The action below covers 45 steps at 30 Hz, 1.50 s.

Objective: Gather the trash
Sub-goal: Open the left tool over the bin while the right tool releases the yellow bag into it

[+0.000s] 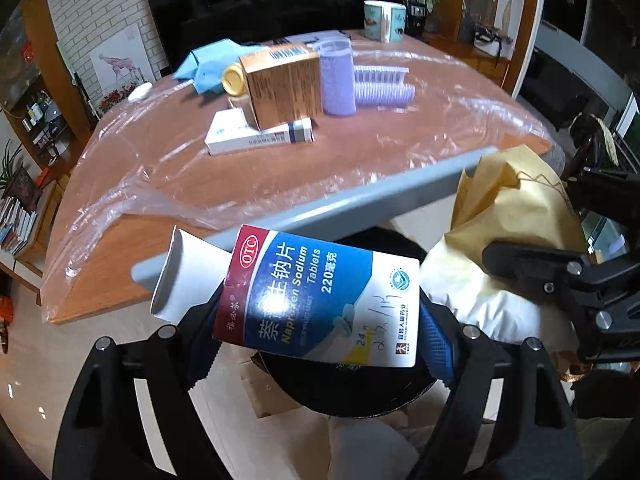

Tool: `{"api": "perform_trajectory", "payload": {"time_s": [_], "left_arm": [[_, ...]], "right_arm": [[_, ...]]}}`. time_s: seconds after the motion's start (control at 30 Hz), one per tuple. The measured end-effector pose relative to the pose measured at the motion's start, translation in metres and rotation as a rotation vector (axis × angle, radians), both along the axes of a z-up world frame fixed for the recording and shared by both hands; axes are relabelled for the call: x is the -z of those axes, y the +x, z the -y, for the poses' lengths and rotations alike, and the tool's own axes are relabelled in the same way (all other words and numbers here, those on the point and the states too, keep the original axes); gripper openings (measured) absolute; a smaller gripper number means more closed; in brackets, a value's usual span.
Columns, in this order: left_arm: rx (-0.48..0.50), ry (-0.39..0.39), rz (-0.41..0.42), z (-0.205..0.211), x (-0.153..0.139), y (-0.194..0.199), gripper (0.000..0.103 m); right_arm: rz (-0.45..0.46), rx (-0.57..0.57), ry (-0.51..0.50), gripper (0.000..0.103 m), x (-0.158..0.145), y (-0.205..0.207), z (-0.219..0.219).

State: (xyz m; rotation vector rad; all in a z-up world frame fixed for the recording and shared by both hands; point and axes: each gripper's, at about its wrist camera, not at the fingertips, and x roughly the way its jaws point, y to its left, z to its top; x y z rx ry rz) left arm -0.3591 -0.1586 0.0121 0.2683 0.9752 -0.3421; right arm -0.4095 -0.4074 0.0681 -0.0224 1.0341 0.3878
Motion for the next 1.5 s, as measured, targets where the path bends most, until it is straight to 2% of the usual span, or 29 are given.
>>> {"api": "perform_trajectory", "payload": {"time_s": [0.3,0.73,1.07,1.27,1.5], "left_arm": [[0.030,0.052,-0.042,0.007,0.032,0.003,0.083],[0.086,0.130,-0.076,0.019,0.063,0.016,0.083],[0.101,0.149,-0.088,0.018,0.075,0.024,0.083],[0.094,0.169,-0.088,0.015,0.081,0.027,0.085],[0.061,0.171,-0.082,0.003,0.079,0.027,0.085]], "right_arm": [[-0.088,0.009,-0.027,0.064,0.041,0.015,-0.001],[-0.183,0.024,-0.049,0.064,0.083,0.036,-0.008],[-0.193,0.027,-0.071,0.064,0.098,0.040,-0.016],[-0.192,0.044,-0.078,0.078,0.102,0.044,-0.015],[-0.185,0.080,-0.040,0.079,0.094,0.043,0.002]]}}
